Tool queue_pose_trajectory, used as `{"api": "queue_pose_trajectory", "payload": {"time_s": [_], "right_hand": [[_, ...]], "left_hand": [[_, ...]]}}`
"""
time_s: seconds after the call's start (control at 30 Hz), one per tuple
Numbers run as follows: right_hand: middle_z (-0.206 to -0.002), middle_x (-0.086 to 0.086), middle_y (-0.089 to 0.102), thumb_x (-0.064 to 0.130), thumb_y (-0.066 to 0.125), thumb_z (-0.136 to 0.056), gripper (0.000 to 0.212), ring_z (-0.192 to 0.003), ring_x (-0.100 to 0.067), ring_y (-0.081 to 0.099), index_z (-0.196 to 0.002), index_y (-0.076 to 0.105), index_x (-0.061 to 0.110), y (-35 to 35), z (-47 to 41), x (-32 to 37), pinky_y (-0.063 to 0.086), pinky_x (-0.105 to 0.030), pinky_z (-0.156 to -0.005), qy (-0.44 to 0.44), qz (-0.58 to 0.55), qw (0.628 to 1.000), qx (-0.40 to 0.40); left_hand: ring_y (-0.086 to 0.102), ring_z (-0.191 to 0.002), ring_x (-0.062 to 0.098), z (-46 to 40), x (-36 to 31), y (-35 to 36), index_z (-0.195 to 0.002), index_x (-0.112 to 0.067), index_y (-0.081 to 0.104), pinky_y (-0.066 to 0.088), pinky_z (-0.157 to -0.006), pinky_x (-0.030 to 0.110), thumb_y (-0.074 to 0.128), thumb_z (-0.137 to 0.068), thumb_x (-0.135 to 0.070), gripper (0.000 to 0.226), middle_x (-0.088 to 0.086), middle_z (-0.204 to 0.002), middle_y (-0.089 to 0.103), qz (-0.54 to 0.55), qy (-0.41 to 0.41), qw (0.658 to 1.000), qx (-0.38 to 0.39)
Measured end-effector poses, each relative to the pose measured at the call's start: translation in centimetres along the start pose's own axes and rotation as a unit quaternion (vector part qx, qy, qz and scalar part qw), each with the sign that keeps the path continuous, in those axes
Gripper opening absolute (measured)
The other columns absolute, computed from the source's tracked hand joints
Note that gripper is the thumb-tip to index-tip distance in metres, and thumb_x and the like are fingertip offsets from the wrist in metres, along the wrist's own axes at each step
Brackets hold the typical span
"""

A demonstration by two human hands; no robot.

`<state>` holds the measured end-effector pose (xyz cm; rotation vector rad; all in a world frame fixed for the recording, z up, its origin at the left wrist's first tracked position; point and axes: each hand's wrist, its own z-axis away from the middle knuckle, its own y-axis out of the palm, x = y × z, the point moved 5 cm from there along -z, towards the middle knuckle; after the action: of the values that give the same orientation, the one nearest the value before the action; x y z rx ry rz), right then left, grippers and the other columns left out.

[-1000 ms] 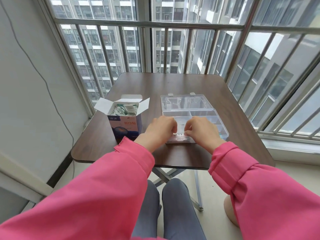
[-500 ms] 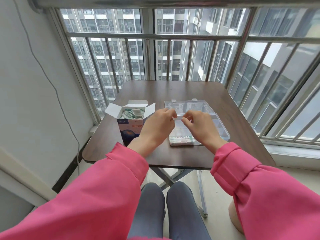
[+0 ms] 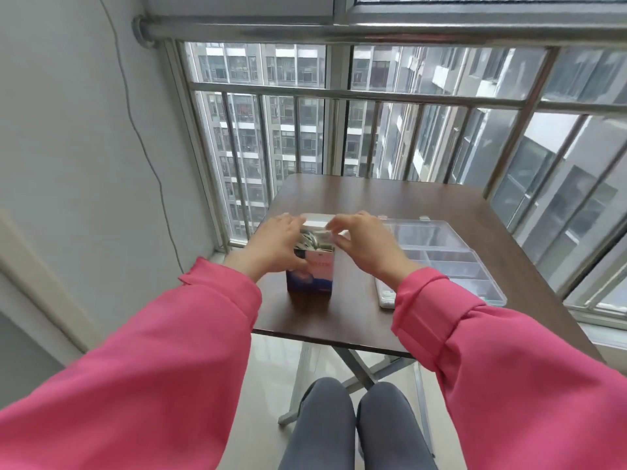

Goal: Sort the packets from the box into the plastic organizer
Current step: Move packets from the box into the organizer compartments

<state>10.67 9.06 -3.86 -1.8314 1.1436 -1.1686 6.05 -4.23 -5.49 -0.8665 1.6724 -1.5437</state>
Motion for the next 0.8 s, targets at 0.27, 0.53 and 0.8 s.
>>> {"api": "queue_pose_trajectory", "payload": {"time_s": [0.27, 0.53, 0.8], "right_hand": [[-0.101, -0.004, 0.070, 0.023, 0.059, -0.090, 0.014, -0.100, -0.027, 0.059, -0.096, 0.070, 0.019, 1.4, -2.8, 0.1, 0.046, -0.037, -0.085, 0.048, 0.046, 0.997, 0.026], [-0.099, -0.010, 0.062, 0.021, 0.058, -0.090, 0.015, -0.098, -0.029, 0.054, -0.095, 0.070, 0.012, 1.9, -3.0, 0.2, 0.046, -0.040, -0.080, 0.026, 0.069, 0.996, 0.050], [-0.080, -0.008, 0.063, 0.007, 0.056, -0.089, 0.006, -0.073, -0.021, 0.061, -0.085, 0.060, 0.005, 0.4, -2.5, -1.2, 0.039, -0.025, -0.056, 0.110, -0.145, 0.983, -0.040]], "left_hand": [[0.043, -0.125, 0.025, -1.0, 0.9, 0.5, -0.139, -0.014, 0.041, 0.034, -0.103, 0.031, 0.079, -0.070, -0.020, 0.079, 0.007, -0.135, 0.046, 0.077, 0.013, 0.997, 0.002], [0.045, -0.123, 0.024, -1.0, 1.2, 0.8, -0.139, -0.017, 0.041, 0.036, -0.100, 0.030, 0.079, -0.070, -0.016, 0.078, 0.005, -0.133, 0.047, 0.098, 0.002, 0.995, -0.013], [0.046, -0.124, 0.024, -1.2, 1.0, 0.2, -0.138, -0.020, 0.041, 0.039, -0.096, 0.036, 0.076, -0.072, -0.022, 0.075, 0.004, -0.134, 0.048, 0.025, -0.002, 1.000, -0.004]]}}
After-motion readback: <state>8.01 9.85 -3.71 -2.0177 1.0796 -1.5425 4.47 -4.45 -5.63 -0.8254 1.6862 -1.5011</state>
